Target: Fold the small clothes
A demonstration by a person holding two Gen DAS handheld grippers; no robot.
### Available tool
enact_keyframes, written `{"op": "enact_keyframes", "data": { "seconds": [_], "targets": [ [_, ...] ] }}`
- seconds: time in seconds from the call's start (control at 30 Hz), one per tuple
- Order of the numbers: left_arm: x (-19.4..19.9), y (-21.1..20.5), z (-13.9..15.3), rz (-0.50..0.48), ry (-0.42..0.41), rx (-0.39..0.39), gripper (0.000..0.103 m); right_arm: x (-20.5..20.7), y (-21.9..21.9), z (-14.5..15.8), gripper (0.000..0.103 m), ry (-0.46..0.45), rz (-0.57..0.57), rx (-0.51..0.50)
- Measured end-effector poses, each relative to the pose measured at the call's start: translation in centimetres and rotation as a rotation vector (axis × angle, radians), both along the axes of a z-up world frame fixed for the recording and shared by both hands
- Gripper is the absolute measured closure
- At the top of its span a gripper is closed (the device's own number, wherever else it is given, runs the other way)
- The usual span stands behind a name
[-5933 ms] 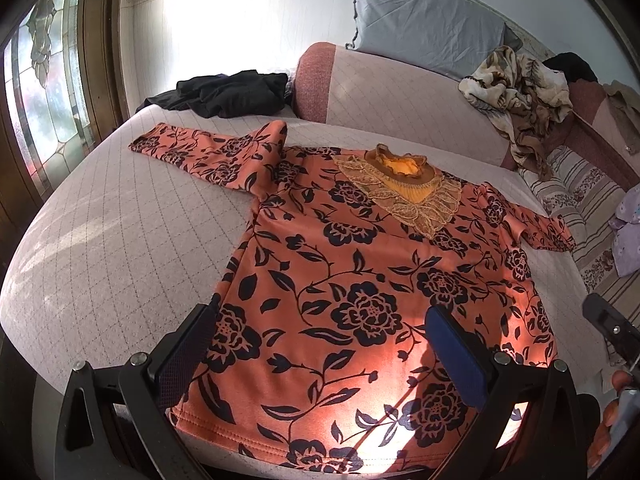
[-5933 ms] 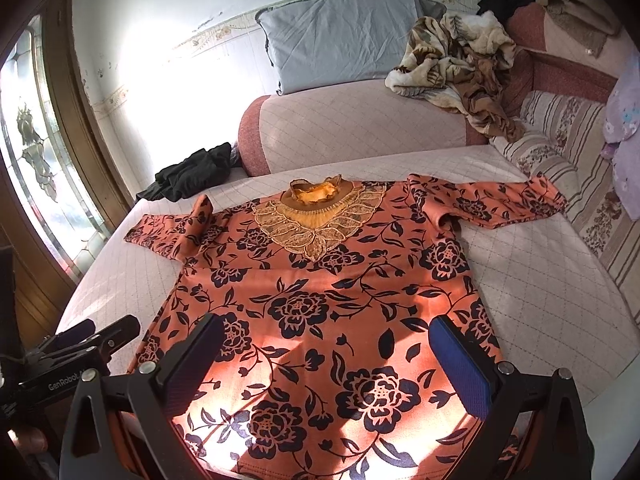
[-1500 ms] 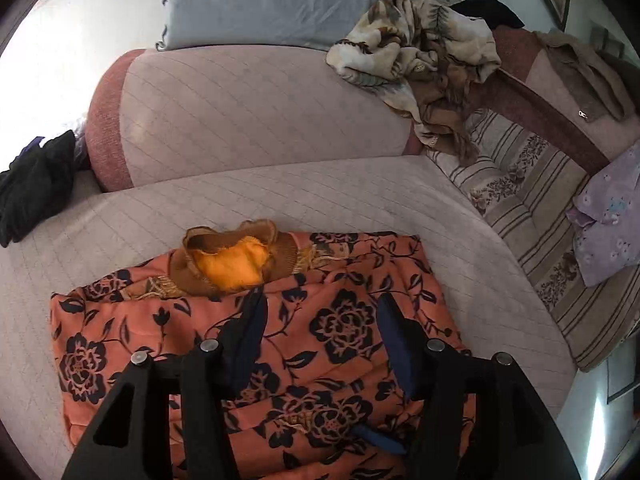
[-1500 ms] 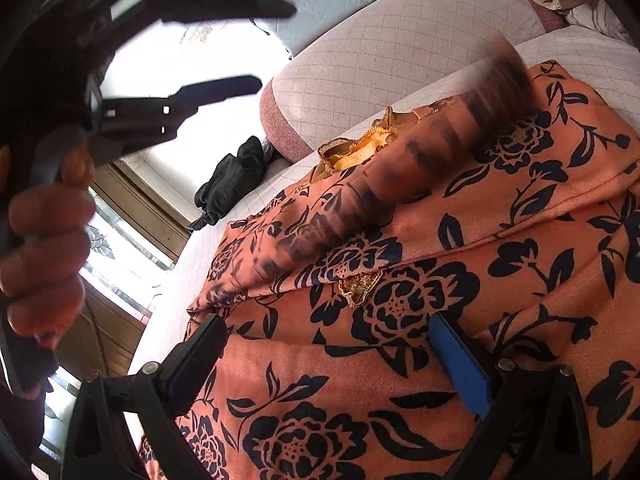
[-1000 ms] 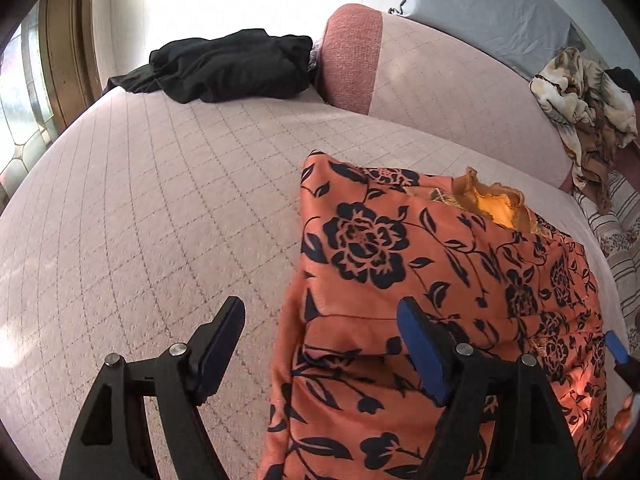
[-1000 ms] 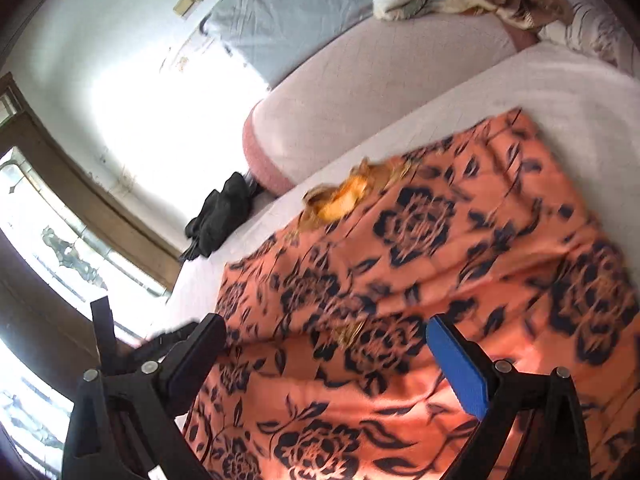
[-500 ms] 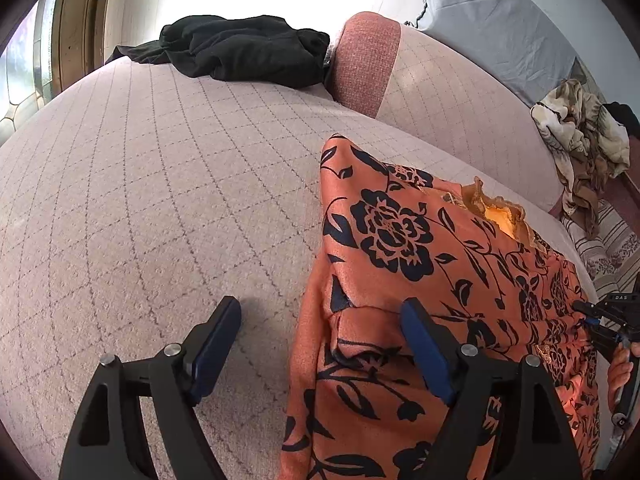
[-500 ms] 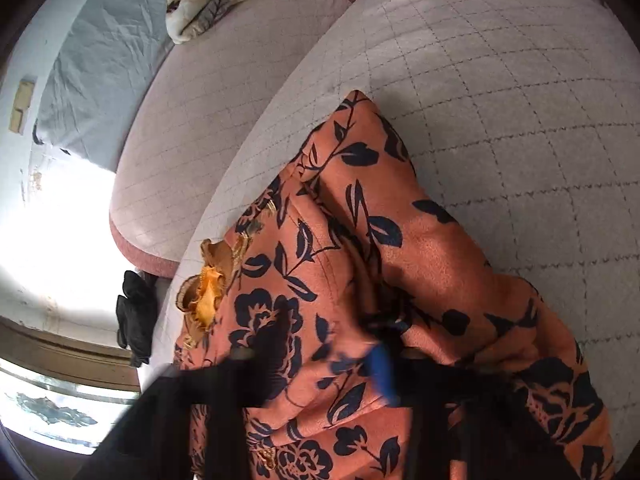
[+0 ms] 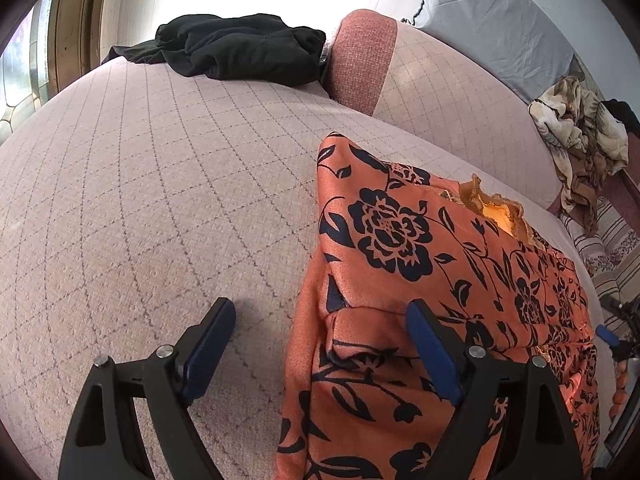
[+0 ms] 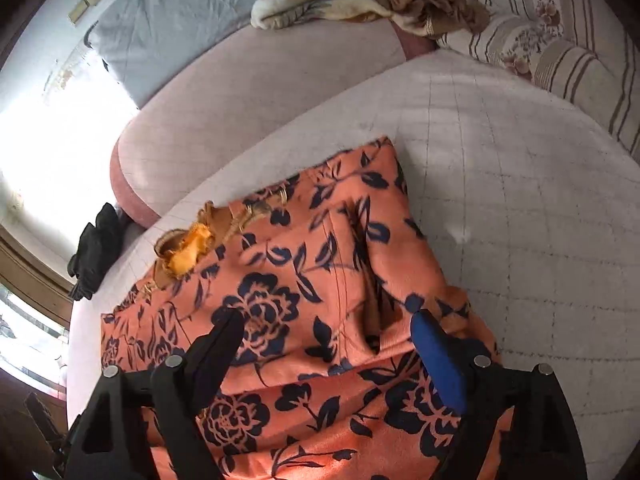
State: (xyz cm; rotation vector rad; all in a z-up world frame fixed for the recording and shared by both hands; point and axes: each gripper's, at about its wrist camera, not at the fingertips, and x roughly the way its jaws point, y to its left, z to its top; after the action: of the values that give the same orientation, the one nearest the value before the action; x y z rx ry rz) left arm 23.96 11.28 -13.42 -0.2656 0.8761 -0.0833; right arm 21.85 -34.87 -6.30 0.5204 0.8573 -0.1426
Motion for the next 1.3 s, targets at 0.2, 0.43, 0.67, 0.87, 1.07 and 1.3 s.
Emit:
{"op": "enact_keyframes", "data": {
  "seconds": [0.2,0.43,0.67,0.87,1.07,1.3],
  "targets": [
    [0.1,-0.2,-0.1,-0.006,0.004,0.012,0.013,5.6,-0.5,0.5,0.017,0.018,0.053,-0.002],
    [0.3,-0.5,-0.2,-0.011,0.008,0.019,0.012,9.9,1.8,-1.6,0.095,0.215,0.198,-0.226],
    [0.7,-0.9,-0.3,-0.016,0.013,0.037,0.011,9.6,3.1,-2.5,0.080,0.201,0.206,-0.380],
    [0.5,-0.8,-0.3,-0.016,0.012,0.047,0.011,5.4,2.7,3.0,0.039,0.000,0.079,-0.330],
    [0.7,-1.1,-0.4,-0.020,0.018,0.057,0.009,8.5,3.0,-0.9,0.022,0.088,0.231,0.003],
    [0.7,-0.9,-0.5,-0.021,0.009,0.042,0.009,4.0,3.1,2.3,0.022,-0.040,0.157,0.103]
  ]
}}
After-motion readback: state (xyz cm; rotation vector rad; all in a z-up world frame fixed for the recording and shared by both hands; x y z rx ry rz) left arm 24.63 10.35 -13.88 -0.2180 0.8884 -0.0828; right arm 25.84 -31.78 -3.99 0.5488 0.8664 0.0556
